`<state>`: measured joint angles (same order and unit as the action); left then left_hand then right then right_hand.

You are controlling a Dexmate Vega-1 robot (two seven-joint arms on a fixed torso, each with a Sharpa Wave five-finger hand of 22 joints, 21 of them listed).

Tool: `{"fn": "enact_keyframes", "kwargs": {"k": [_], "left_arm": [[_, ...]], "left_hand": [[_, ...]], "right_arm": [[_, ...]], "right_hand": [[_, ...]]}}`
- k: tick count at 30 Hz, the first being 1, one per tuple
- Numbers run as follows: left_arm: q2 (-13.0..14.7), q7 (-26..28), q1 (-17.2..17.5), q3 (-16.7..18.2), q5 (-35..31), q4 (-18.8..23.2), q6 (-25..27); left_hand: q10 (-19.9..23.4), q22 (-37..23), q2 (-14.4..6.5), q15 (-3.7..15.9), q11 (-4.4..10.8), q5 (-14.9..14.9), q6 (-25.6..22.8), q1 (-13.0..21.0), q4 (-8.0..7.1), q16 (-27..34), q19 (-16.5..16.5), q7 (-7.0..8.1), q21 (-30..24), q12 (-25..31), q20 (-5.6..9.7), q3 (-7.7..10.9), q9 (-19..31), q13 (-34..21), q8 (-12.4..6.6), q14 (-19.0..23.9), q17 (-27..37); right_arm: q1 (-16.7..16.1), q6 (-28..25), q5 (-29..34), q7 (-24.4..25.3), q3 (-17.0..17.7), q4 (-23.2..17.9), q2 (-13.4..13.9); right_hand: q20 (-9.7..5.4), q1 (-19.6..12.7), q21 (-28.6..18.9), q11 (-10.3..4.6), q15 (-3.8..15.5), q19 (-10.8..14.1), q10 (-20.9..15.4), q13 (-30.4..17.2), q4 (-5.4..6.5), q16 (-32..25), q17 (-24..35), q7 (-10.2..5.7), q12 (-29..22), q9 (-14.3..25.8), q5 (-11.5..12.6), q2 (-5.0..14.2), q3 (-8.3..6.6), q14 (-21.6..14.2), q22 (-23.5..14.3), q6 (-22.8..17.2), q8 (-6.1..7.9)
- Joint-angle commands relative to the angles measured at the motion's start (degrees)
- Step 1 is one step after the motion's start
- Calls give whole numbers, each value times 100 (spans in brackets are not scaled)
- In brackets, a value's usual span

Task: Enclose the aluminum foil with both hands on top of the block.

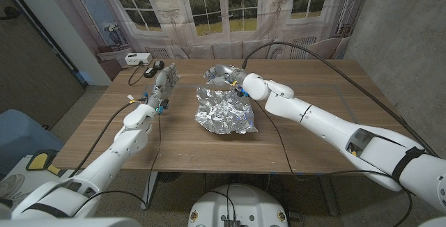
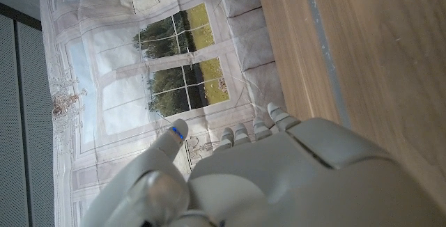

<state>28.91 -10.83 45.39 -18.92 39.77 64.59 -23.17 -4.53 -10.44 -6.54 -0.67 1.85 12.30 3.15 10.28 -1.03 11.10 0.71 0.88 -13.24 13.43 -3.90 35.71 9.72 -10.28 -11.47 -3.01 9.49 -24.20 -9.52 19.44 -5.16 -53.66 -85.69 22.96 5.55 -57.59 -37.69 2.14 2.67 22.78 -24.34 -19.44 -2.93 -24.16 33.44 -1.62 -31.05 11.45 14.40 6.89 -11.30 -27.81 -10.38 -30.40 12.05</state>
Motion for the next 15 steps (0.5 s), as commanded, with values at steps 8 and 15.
{"fn": "enact_keyframes", "kwargs": {"k": [8,15], "left_arm": [[602,817,-18,-365,-1212,885,324],[809,1080,72,-420,-1562,1273,465]], "left_hand": [[1131,-15,335,202,105,-207,-1241,1055,1090,72,-515,57,-50,180,27,9,63,-73,-191,1120,35],[1796,-15,523,343,254,-212,-1969,1848,1170,113,-840,258,-63,282,10,-25,78,-103,-322,1699,51]], "right_arm": [[-826,-144,-624,489,512,-764,466],[-1145,-261,-665,706,607,-1096,617]], "right_hand": [[12,280,48,95,8,-129,11,71,186,137,-110,95,126,19,-83,130,-6,102,-20,25,-17],[-28,210,46,83,29,-122,-21,111,130,177,-180,94,165,17,-90,216,-112,51,-19,-45,6]]}}
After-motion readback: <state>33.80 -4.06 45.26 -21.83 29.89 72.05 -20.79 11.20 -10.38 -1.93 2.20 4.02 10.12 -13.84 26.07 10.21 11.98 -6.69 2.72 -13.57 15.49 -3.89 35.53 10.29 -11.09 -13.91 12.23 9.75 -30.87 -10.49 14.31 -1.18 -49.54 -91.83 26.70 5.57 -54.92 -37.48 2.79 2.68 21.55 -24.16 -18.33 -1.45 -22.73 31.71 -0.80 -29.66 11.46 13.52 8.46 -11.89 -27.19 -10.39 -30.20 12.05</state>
